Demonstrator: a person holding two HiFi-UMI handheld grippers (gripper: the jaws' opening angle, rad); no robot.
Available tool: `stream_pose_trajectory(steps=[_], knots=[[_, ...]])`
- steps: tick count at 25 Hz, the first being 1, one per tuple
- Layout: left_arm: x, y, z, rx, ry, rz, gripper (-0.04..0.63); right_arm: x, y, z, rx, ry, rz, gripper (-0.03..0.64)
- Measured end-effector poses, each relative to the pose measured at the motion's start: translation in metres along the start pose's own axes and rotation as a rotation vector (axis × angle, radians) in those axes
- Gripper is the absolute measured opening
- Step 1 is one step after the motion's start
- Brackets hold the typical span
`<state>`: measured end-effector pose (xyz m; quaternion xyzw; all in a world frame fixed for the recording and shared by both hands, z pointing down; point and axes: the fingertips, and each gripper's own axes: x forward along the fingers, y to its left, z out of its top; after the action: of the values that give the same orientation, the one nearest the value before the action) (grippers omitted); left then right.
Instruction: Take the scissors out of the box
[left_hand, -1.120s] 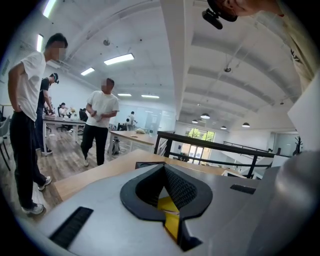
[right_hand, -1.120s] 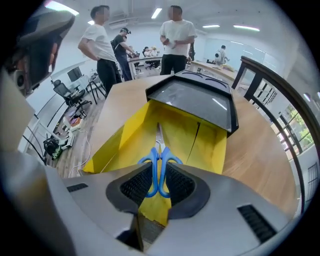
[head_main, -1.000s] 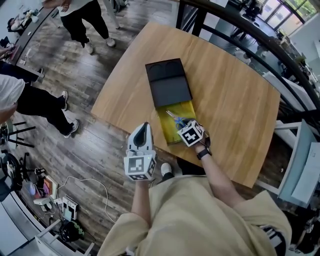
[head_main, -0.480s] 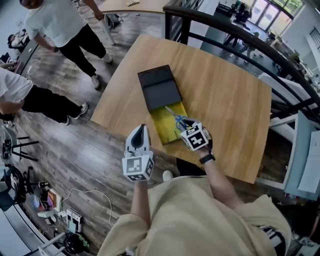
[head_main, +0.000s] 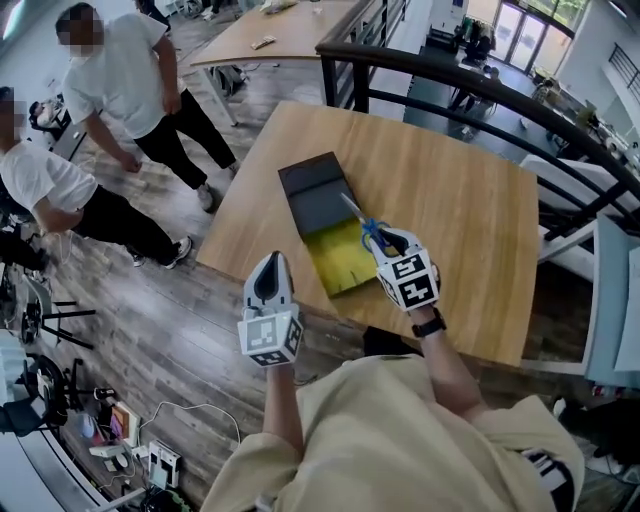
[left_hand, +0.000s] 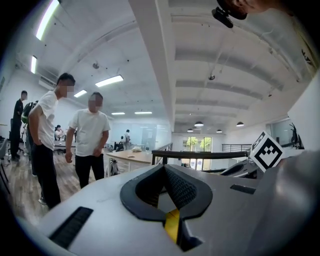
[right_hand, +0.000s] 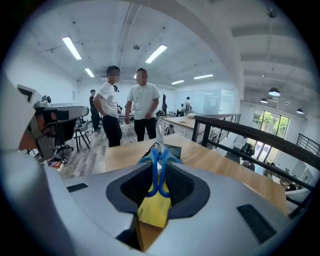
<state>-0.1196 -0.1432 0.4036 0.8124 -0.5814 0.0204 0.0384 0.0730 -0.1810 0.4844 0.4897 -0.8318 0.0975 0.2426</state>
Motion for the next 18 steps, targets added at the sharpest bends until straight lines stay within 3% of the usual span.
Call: stream_pose_trajectory(steps=[12, 18], knots=[[-0.014, -0.026, 0.055, 0.025, -0.094, -0.012, 0.009, -0.086, -0.011, 0.100, 0.031, -0.418, -0.081, 0.083], [-0.014, -0.033, 0.079, 0.032, -0.140, -0.020, 0.009, -0.105, -0.011, 0.120, 0.016, -0.488, -0.110, 0.083]])
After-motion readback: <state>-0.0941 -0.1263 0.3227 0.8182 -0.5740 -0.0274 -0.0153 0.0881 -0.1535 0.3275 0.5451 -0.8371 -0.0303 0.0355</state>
